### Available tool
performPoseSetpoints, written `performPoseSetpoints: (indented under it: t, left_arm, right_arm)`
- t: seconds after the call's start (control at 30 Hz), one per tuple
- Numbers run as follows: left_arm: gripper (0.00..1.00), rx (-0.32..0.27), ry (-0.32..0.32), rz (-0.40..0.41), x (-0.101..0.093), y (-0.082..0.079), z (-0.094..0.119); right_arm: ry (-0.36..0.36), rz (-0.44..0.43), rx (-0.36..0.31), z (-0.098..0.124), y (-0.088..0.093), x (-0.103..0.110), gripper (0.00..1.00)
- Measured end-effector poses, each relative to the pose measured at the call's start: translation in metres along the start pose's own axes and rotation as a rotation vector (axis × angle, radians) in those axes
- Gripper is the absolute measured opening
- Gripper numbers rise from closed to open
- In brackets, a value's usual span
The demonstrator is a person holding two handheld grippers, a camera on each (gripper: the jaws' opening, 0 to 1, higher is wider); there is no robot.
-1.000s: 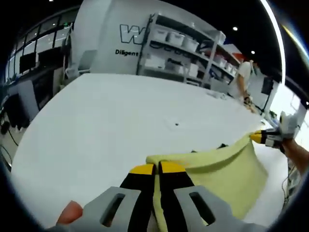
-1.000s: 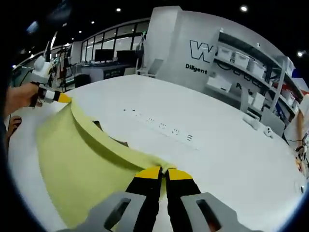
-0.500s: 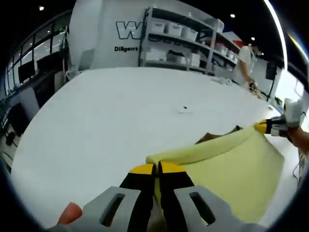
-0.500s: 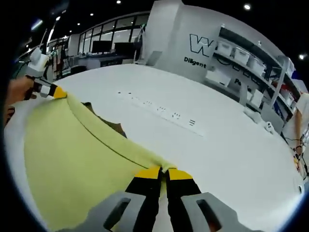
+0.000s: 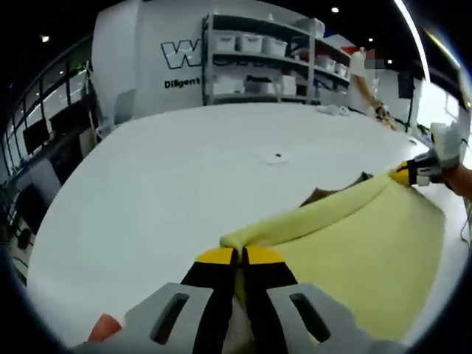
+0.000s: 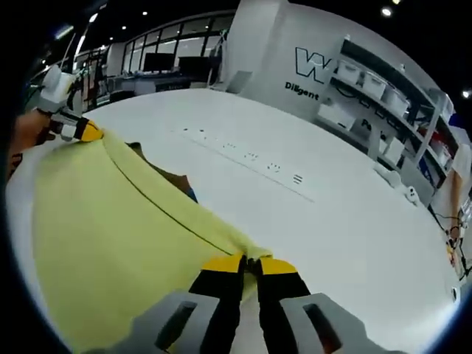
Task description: Fold the garment on the visible template until the final outline fits inside the template.
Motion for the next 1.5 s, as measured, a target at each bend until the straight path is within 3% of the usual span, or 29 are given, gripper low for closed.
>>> performPoseSetpoints:
  t: [0.13,0.27,0.37,0.63,0.77,0.87,0.93,0.97,1.37,1.5]
  left_arm:
    - [0.1,-0.003,0.002,-0.006,-0.001,-0.001,0.001]
    - [0.3,0.002,-0.04,0.003,0.005,0.0,0.001]
    - [0.26,0.007,-0.028,0.005,0.007,0.001,0.004]
    - [0.3,-0.022,-0.028,-0.03,0.002,-0.004,0.018]
    - [0.31,-0.033,-0.018,-0.033,-0.003,-0.004,0.021]
    - [0.26,-0.045,0.001,-0.043,-0.011,-0.004,0.023]
    - [0.1,-0.041,0.018,-0.049,-0.014,-0.003,0.023]
    - [0.01,-0.036,0.033,-0.056,-0.017,-0.001,0.023]
    - [0.0,0.009,0.019,-0.081,-0.01,0.009,0.007]
    - [0.0,-0.003,0.021,-0.099,-0.013,0.0,0.001]
  right_arm:
    - [0.006,-0.012,-0.004,0.001,0.001,-0.002,0.08]
    - [0.008,-0.024,-0.005,0.002,0.0,-0.003,0.12]
    - [0.007,-0.024,-0.01,0.004,0.0,-0.003,0.13]
    - [0.005,-0.047,-0.054,0.02,-0.001,-0.001,0.21]
    - [0.003,-0.034,-0.077,0.025,-0.002,0.002,0.2]
    - [0.001,-0.027,-0.09,0.026,-0.004,0.004,0.11]
    - [-0.029,-0.029,-0.075,0.025,-0.003,0.009,0.0]
    - [-0.03,-0.026,-0.075,0.023,-0.004,0.011,0.0]
    - [-0.057,-0.002,-0.037,0.003,-0.004,0.018,0.0]
    - [-0.063,0.002,-0.048,-0.002,-0.008,0.016,0.0]
Point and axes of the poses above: the point that each gripper's makers call its tool centre point, and the gripper's own axes: z roughly backward along the fingers, x roughly to its left, y roughly out of its underside, the point moved 7 cm from there along z, roughly backward along the fingers, and after that the axes turned 11 degrees about x, right-handed, at the moved point
